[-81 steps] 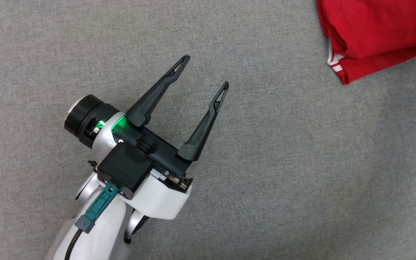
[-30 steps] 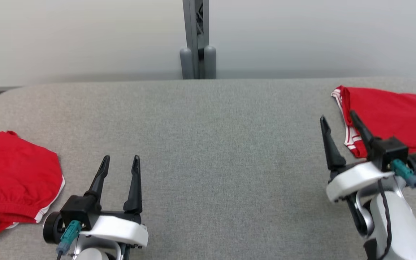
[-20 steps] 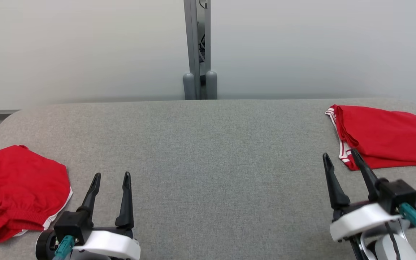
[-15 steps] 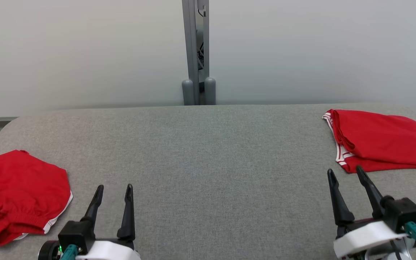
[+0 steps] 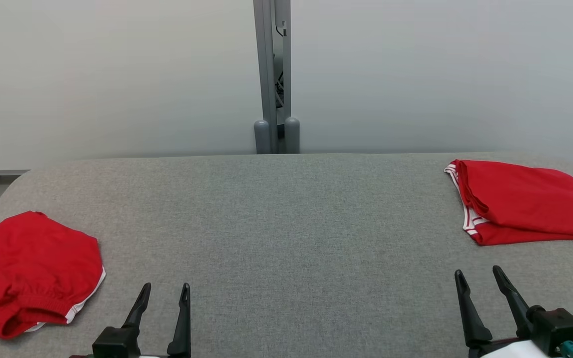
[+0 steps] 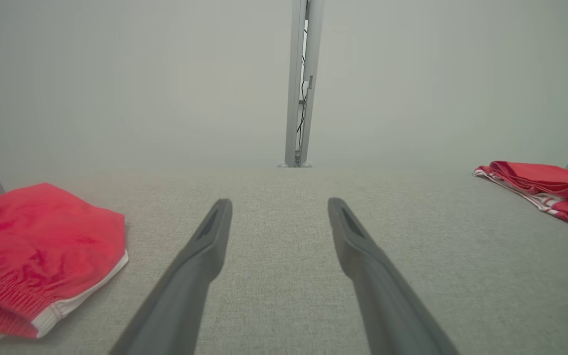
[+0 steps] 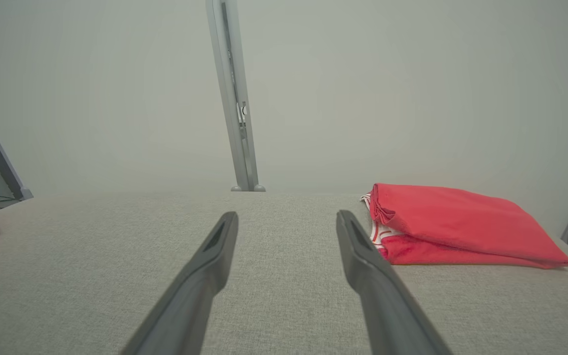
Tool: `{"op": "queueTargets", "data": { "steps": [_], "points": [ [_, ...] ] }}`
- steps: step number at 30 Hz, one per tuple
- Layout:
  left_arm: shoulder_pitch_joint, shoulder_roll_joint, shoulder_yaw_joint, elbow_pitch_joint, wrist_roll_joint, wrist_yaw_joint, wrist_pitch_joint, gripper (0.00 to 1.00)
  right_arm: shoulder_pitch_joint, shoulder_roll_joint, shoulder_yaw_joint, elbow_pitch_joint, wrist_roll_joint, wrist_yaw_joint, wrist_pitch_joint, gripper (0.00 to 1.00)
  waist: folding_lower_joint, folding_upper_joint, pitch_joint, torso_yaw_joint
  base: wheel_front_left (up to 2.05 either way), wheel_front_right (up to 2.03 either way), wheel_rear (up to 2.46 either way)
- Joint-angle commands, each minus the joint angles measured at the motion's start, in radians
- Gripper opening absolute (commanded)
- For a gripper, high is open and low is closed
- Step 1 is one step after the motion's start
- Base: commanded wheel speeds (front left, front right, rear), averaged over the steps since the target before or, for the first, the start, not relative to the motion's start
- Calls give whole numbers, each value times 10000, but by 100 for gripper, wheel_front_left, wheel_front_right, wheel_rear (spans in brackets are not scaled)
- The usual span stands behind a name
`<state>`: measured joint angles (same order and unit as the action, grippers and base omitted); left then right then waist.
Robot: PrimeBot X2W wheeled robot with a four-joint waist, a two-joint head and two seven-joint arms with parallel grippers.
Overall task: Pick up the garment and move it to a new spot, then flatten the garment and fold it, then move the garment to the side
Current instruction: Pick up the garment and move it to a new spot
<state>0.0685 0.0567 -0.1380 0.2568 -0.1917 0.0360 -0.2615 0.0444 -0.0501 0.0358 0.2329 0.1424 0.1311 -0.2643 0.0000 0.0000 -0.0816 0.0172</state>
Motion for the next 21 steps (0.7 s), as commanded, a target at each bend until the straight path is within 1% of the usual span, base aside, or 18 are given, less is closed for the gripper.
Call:
{"op": "queueTargets", "data": {
  "steps": [1,4,10,14,21],
  "points": [
    [64,18,58,-4,63,-45,-35,100,79,-27,31,-46,79,-8,-9,100,0,0,-13,40,0,0,0],
    [71,-3,50,-10,91,-74,-36,100,98,-26,76,-86,146,-8,-9,100,0,0,-14,151,0,0,0],
    [-102,-23,83,-101,154,-13,-36,100,56,-24,217,-186,178,-8,-9,100,0,0,50,588,0,0,0],
    [-152,-33,123,-226,166,57,-36,100,14,-23,380,-290,305,-8,-9,100,0,0,119,1150,0,0,0],
    [-184,-37,162,-500,151,170,-35,100,-27,-23,625,-435,445,-6,-9,100,0,0,205,2426,0,0,0]
  ]
}}
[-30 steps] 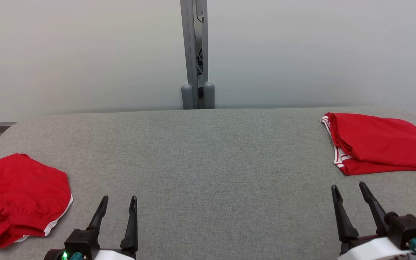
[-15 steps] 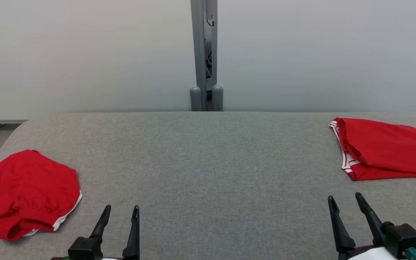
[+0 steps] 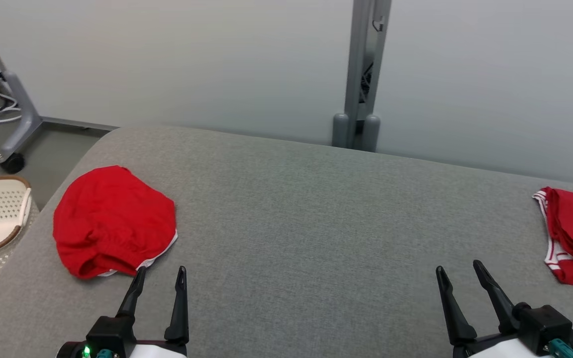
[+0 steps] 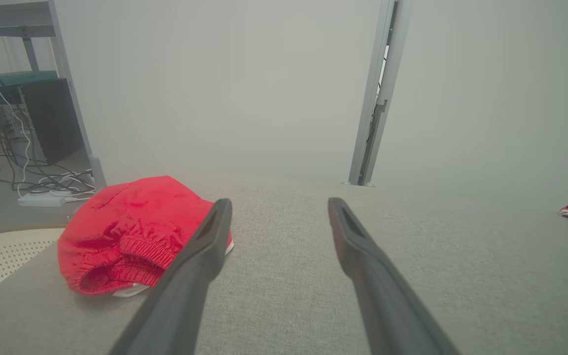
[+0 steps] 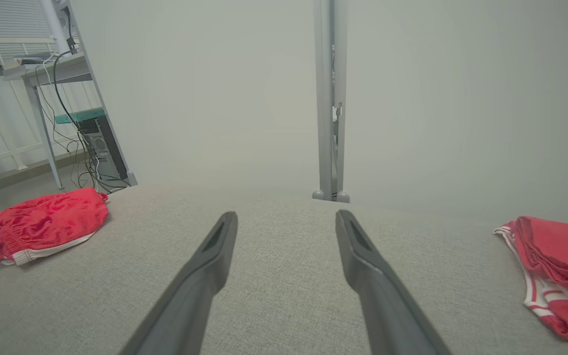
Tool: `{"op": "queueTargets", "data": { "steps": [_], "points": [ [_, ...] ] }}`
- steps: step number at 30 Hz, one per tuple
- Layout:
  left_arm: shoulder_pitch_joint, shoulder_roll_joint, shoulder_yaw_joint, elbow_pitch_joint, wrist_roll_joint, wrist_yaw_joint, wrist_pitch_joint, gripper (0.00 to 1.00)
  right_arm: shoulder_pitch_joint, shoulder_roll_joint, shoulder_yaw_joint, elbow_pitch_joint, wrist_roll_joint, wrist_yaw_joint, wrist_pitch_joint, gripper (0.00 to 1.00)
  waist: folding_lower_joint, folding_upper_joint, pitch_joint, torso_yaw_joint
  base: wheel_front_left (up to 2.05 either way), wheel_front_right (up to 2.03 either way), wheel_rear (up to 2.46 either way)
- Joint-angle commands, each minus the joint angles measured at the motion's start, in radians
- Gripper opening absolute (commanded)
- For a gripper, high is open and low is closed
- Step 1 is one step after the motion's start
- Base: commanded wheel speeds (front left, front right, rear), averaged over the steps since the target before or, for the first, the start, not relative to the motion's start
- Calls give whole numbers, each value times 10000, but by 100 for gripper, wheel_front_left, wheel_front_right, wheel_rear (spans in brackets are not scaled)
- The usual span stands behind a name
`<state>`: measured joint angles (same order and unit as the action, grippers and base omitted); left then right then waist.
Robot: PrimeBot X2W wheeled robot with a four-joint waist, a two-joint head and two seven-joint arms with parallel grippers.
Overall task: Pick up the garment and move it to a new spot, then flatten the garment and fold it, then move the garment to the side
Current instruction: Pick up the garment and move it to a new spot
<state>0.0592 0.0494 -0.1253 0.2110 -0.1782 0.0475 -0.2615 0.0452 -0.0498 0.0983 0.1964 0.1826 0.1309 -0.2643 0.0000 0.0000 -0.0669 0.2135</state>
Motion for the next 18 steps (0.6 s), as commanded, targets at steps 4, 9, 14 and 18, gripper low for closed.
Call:
{"op": "queueTargets", "data": {
  "steps": [4,9,14,18],
  "points": [
    [-102,34,-8,-263,-57,165,-35,100,-87,-34,88,-116,67,-5,-9,100,0,0,100,1151,0,0,0],
    [-19,31,-59,-343,-108,275,-35,100,-19,-35,131,-29,99,-5,-9,100,0,0,43,1914,0,0,0],
    [60,32,-49,-387,-199,432,-35,100,-30,-32,210,2,167,-5,-9,100,0,0,49,2583,0,0,0],
    [70,25,45,-593,-314,583,-35,100,-283,-38,398,71,113,-6,-9,100,0,0,215,2722,0,0,0]
  ]
}}
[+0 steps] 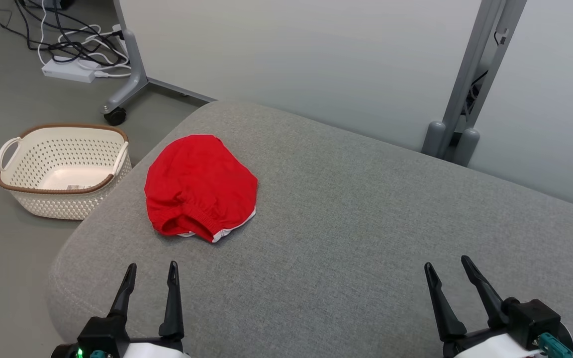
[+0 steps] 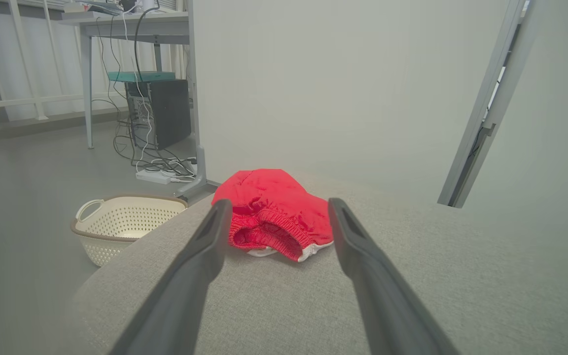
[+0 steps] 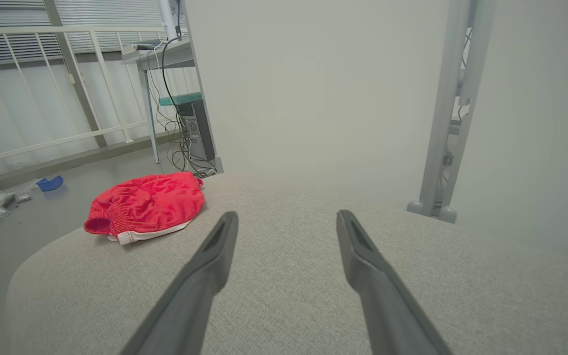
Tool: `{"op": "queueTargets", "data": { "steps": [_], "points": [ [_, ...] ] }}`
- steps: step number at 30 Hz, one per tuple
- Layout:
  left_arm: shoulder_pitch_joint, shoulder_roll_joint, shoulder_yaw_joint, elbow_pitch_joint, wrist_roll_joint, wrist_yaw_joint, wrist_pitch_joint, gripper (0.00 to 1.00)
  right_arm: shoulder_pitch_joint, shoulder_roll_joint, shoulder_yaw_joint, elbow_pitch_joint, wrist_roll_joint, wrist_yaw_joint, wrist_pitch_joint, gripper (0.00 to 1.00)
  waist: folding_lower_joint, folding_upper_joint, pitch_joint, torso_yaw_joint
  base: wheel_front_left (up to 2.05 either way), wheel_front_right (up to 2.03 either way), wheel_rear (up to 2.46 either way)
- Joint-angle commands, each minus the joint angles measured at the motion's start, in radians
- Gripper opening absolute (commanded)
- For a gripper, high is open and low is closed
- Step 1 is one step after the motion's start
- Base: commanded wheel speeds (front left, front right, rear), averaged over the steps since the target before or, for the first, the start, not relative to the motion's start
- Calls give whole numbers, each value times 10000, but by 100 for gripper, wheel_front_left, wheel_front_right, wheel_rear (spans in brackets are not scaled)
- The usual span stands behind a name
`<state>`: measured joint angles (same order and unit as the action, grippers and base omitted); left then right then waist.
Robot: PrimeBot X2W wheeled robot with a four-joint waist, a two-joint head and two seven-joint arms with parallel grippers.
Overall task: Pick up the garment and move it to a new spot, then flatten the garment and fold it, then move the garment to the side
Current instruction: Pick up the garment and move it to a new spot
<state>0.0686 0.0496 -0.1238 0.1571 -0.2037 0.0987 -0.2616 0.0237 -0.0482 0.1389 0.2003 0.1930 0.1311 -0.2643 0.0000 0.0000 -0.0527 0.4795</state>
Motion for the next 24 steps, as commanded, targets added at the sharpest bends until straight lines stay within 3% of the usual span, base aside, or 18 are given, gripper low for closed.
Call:
{"op": "queueTargets", "data": {
  "steps": [1,8,19,24],
  "points": [
    [-19,28,39,-106,-80,82,-33,100,-130,-52,36,68,-3,-6,-9,100,0,0,113,92,0,0,0],
    [27,29,25,-321,-237,282,-33,100,-421,-52,214,280,-101,-6,-9,100,0,0,283,218,0,0,0],
    [-303,27,-235,-147,-505,197,-33,100,-132,-69,-23,381,-279,-6,-9,100,0,0,426,315,0,0,0],
    [-872,29,-370,1,-737,278,-33,100,-142,-297,-194,179,-509,-6,-9,100,0,0,986,300,0,0,0]
  ]
}}
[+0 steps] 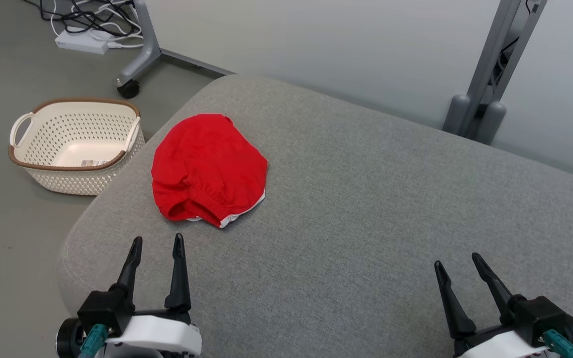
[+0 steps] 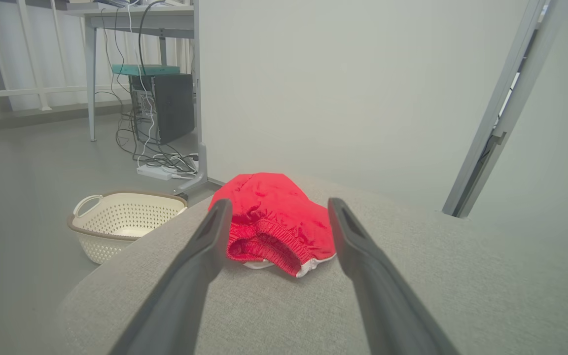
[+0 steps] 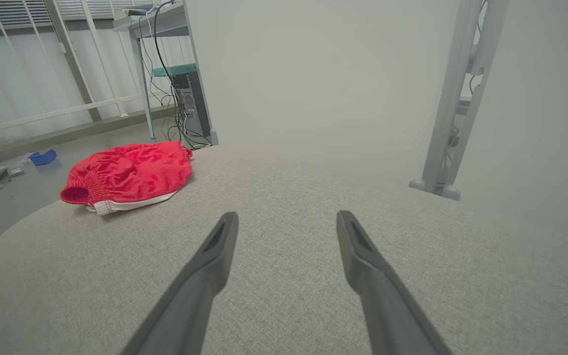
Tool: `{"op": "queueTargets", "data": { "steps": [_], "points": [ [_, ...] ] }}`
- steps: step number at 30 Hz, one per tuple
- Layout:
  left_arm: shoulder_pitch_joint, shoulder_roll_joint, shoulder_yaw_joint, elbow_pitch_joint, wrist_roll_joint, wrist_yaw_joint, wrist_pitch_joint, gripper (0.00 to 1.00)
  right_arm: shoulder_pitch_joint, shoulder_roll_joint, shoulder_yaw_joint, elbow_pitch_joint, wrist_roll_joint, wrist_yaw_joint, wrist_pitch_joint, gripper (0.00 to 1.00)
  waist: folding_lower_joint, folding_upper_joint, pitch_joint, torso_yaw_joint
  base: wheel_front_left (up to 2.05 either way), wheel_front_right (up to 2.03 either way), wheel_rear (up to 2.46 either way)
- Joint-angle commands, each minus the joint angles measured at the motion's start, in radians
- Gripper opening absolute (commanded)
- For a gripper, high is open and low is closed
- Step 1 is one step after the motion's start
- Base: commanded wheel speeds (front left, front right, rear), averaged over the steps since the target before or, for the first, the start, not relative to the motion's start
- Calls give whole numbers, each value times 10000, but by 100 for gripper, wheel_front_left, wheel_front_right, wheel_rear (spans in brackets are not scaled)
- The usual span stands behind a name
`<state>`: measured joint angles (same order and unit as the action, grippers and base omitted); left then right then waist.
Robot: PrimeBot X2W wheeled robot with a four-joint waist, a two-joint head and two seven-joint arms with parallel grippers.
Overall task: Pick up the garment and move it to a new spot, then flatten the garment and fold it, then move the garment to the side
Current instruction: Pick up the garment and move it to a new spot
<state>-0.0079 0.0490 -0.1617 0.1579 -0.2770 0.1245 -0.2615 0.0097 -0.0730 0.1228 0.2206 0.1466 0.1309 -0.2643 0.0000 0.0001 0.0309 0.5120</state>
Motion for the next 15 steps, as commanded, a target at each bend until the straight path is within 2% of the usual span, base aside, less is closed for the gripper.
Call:
{"op": "queueTargets", "data": {
  "steps": [1,7,15],
  "points": [
    [-220,33,-13,24,-90,67,-35,100,-66,-109,-32,-57,-75,-5,-9,100,0,-1,321,-55,0,0,0],
    [-1176,33,-184,217,-1265,201,-35,100,-581,-456,58,-151,-285,-5,-9,100,0,-1,1274,-260,0,0,0],
    [-2703,39,-181,1379,-1847,330,-37,100,-1419,-831,410,-40,-471,-6,-9,100,0,-1,2287,-652,0,0,0]
  ]
}}
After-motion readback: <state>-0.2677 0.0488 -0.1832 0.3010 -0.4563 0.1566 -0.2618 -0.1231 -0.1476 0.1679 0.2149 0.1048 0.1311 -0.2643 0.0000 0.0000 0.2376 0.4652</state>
